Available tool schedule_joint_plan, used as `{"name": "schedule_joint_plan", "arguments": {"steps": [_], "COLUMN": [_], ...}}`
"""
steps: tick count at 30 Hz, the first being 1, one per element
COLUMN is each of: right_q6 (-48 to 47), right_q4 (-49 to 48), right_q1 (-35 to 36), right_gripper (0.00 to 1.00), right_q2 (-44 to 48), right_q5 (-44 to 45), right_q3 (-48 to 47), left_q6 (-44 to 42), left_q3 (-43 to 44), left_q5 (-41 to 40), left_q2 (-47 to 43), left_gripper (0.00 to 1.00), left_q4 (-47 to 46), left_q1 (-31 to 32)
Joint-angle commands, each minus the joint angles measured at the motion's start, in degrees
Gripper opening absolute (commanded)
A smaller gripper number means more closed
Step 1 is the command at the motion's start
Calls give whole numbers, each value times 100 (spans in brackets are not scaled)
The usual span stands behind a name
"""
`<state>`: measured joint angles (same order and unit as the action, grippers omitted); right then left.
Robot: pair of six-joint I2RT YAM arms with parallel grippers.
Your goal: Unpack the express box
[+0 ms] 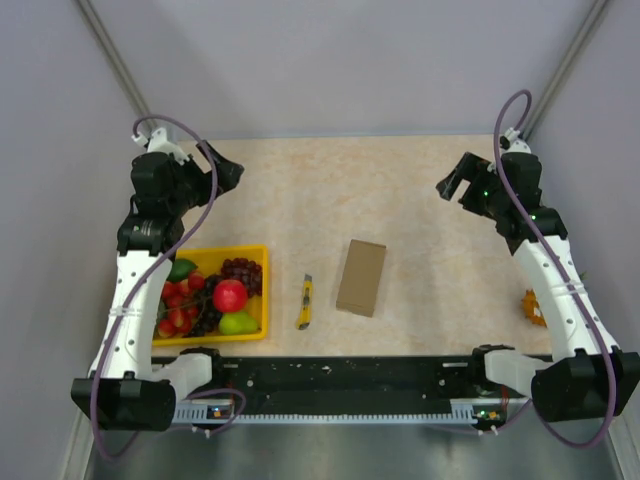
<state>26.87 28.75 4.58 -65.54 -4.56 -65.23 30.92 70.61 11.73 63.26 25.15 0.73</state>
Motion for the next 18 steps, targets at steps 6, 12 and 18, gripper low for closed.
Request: {"name": "schedule_joint_plan", "arguments": {"steps": [6, 12, 18], "right_q6": [187, 231, 64], "right_q4": [104, 148, 297], "right_q1": [-36, 95, 578], "right_gripper": [83, 82, 82], "right_q2": [-152, -170, -126], "right_q5": [-318, -335, -28], "right_q3": [-86, 2, 212], "left_q6": [1020, 1258, 1743], "left_q3": [-100, -880, -1461], "left_q5": [-453, 1116, 2822], "left_q2": [-262, -341, 212], "left_gripper": [99, 99, 99], "left_q4": [52, -922, -2126], "left_q1": [-29, -29, -196]}}
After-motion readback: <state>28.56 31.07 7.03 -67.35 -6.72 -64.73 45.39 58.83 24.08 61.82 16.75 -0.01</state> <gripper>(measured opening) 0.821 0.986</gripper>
